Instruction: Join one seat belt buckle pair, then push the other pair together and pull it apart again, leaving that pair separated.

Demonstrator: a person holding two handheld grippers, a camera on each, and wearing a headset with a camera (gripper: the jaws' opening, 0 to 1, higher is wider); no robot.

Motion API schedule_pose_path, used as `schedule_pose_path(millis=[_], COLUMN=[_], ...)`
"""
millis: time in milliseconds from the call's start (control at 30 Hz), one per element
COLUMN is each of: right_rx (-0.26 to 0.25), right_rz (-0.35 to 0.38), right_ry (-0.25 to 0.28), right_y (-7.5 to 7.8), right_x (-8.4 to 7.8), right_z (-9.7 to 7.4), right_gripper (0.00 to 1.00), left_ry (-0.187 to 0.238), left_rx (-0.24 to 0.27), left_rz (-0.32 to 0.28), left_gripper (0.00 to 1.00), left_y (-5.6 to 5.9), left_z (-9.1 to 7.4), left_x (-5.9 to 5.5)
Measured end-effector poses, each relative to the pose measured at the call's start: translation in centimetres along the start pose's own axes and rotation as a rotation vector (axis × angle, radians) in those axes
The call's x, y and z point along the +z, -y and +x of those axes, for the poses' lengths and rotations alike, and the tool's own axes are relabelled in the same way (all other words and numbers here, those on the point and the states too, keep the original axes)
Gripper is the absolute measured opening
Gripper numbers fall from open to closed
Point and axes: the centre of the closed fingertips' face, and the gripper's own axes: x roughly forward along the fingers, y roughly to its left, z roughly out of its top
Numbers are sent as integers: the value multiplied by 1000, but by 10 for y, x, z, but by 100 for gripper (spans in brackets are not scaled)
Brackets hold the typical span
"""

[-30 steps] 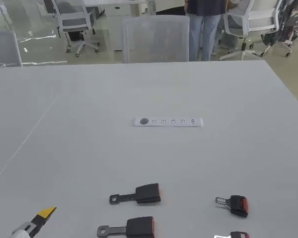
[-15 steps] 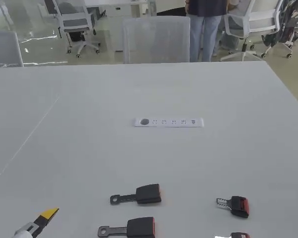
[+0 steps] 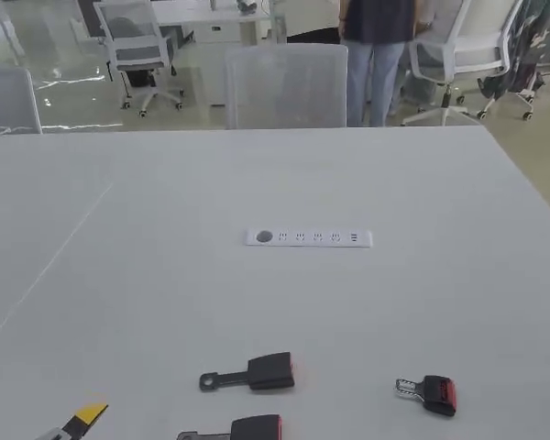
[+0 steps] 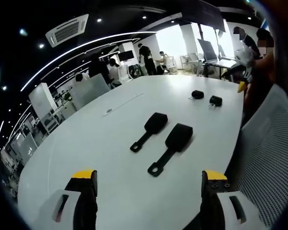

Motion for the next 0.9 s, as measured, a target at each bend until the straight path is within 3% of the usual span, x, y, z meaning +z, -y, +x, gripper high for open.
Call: schedule_pose_path(millis=[367,533,633,900], right_rx=[3,-3,-4,3], right_rz=[22,-14,-68,-74], right_ry=[-35,-42,-80,-95], right_y=[-1,-1,-1,-1], right_x=[-7,-6,-11,-10], right_z=[-2,-6,-7,-9], right_gripper=[99,100,100,98], left_ry=[-15,-12,-18,-14], left_rx=[-2,-10,-9,-36], left_rz=[22,44,47,75], left_gripper=[89,88,89,92], left_y=[1,5,5,9], left_z=[1,1,1,4], left_x=[-4,-3,-3,-5])
